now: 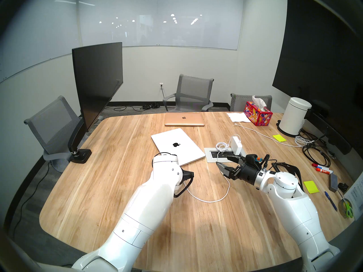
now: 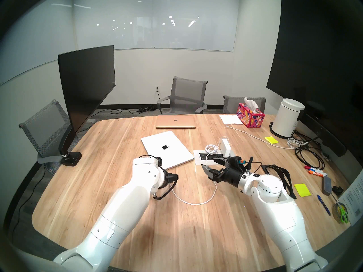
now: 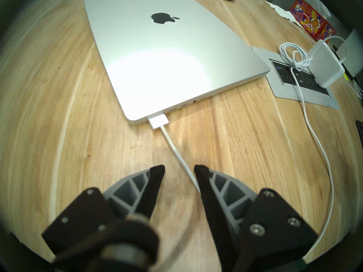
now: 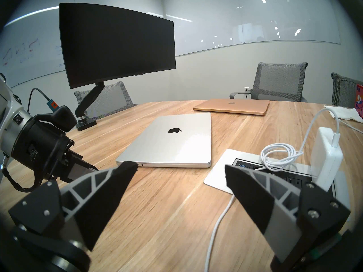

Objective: Unplug the charging cable from the port of the MacBook and lay it on the desk

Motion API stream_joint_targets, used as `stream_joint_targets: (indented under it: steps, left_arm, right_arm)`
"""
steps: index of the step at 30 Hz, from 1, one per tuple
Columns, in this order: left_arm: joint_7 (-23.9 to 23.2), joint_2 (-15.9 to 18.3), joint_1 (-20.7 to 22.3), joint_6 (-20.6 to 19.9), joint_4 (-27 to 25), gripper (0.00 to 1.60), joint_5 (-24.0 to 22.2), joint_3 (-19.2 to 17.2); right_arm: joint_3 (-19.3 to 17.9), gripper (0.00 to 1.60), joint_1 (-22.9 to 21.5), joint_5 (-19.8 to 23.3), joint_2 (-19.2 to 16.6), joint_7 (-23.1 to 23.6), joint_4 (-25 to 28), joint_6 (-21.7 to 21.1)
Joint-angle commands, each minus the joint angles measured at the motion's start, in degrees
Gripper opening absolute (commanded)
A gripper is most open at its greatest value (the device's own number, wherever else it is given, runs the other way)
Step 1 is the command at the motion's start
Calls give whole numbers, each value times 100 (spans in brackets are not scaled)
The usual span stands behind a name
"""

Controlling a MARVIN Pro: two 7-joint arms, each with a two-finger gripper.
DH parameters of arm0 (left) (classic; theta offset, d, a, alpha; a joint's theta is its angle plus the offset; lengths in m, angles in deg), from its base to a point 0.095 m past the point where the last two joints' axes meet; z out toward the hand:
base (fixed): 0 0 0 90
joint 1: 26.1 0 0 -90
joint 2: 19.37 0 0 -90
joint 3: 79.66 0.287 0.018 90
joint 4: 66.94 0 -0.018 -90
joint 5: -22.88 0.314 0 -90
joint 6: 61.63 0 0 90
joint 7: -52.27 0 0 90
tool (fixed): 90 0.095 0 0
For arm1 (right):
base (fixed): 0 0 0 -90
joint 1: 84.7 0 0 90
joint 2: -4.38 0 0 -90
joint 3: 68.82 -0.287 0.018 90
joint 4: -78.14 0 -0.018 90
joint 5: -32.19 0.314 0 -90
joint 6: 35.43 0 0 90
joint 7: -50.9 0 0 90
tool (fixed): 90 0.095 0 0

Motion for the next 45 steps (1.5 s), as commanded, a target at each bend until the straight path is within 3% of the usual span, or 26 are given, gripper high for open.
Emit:
stream_joint_targets:
  steps: [1, 13, 14, 17, 18, 19, 20, 45]
  left_arm:
    - [605, -51, 43, 13, -42, 87, -8, 50]
    - [607, -83, 55, 13, 110, 83, 11, 107]
    - [597, -87, 56, 13, 119, 68, 20, 107]
    - [589, -89, 60, 13, 133, 68, 24, 112]
    - [619, -94, 66, 13, 142, 11, 8, 116]
    - [579, -86, 64, 13, 126, 11, 22, 119]
    - [608, -87, 66, 13, 118, 0, 5, 123]
    - [629, 62, 26, 13, -334, 0, -99, 7]
  right_arm:
    - [-30, 160, -50, 9, -14, -5, 79, -6]
    - [-31, 160, -50, 9, -14, -5, 80, -6]
    - [-31, 160, -50, 8, -14, -5, 80, -7]
    - [-31, 160, -50, 8, -14, -5, 80, -7]
    - [-31, 160, -50, 8, -14, -5, 80, -7]
    - [-31, 160, -50, 8, -13, -5, 80, -7]
    - [-31, 160, -50, 8, -13, -5, 80, -6]
    - [-32, 160, -50, 7, -12, -4, 79, -6]
